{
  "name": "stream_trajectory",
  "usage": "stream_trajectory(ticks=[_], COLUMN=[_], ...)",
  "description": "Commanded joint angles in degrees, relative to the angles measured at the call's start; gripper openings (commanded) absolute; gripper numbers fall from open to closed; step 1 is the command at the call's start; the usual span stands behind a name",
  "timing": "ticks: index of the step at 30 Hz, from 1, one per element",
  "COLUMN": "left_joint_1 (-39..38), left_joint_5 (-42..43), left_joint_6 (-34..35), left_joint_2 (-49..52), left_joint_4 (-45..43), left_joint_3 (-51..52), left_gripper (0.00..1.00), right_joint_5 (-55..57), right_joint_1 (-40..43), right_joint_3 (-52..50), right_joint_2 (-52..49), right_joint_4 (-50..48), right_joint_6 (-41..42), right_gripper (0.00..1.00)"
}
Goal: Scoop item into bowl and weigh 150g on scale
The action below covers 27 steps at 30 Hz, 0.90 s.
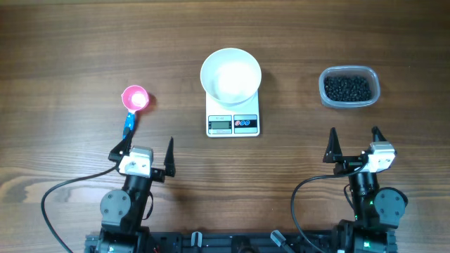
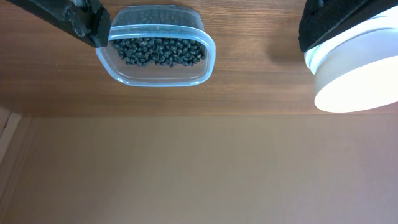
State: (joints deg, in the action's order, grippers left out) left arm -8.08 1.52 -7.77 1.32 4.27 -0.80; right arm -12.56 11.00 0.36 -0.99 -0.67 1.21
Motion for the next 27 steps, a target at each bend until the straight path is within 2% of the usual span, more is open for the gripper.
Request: stream_trajectory(ticks=[1,6,13,18,21,27], left_joint_1=[0.5,0.5,0.5,0.5,0.5,0.5], left_joint_5=[-0.3,2.0,7.7,11.6,14.1,15.6], left_joint_6=[0.5,0.6,0.6,0.6,0.8,1.1], left_joint_2=[2.4,4.8,11.9,21.1,30.5,44.0], left_joint_4=[0.0,-1.9,0.1,2.8,8.0,13.1], left_joint_3=[0.5,-0.1,-8.0,-17.5,-27.6,-39.2], left_gripper=[1.00,1.00,1.00,1.00,1.00,1.00], right_joint_5=[0.9,0.9,0.9,0.9,-0.1,-0.3], right_joint_1=[-0.2,-0.2,-0.2,-0.2,-0.2,-0.2], right_joint_3=[-0.1,-0.1,-0.1,-0.1,-0.1,0.7], right_joint_2=[0.6,0.6,0.6,0.6,0.4,-3.1], right_joint_4=[-0.2,-0.2,-0.2,-0.3,-0.2,0.0], right_joint_6=[-0.2,-0.1,0.4,0.4,1.1,3.5], right_gripper=[1.00,1.00,1.00,1.00,1.00,1.00])
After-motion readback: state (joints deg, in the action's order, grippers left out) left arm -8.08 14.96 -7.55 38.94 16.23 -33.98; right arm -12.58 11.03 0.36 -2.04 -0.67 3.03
